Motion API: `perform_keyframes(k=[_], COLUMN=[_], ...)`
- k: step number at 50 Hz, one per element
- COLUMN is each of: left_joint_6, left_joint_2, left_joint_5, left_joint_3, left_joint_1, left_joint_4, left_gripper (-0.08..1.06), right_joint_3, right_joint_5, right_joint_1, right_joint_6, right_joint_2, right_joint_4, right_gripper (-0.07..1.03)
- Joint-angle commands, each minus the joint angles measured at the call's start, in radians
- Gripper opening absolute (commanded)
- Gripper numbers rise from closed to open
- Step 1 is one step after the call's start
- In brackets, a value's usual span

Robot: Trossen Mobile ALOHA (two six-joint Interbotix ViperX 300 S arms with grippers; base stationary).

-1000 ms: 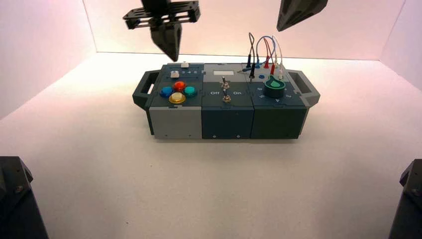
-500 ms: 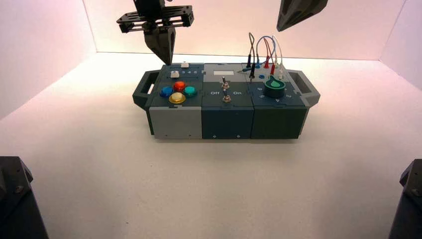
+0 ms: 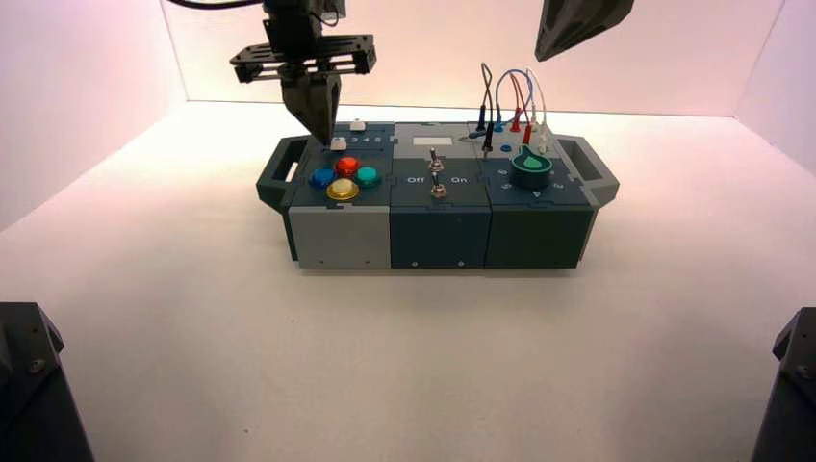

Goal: Move the bottom slider to position 2.

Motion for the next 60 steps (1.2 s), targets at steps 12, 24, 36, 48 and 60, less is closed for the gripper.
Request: perform_keyframes(k=[12,24,36,48,60], left_joint_6=[0.002,0.002,0.005,0.011,0.032], left_joint_2=[0.005,-0.003,-0.049,-0.092,-0.158], left_joint_5=[-0.012,-0.011,0.0,0.026,0.092], left_joint_3=[-0.021,-0.023,-0.031,-0.034,-0.041], left_joint_1=[-0.003,-0.003,0.003,0.012,0.014], left_joint_4=[0.0,0.003,0.003,0.003,0.003], left_gripper=[-0.03,-0.03,-0.03,-0.03,-0.03], right_joint_3=[-0.032,-0.038,-0.041,-0.041,-0.048], right_joint_5=[-0.005,-0.003,-0.002,0.003,0.032], right_joint_1=[0.002,0.002,0.002,0.0,0.002], right_joint_6=[-0.003,-0.003,-0.003,-0.005,-0.012], right_joint_2=[0.003,0.012,0.011,0.008,0.005], right_joint_4=[0.002,0.002,0.002,0.0,-0.012], right_gripper=[-0.02,-0.02,-0.02,-0.02,-0.02])
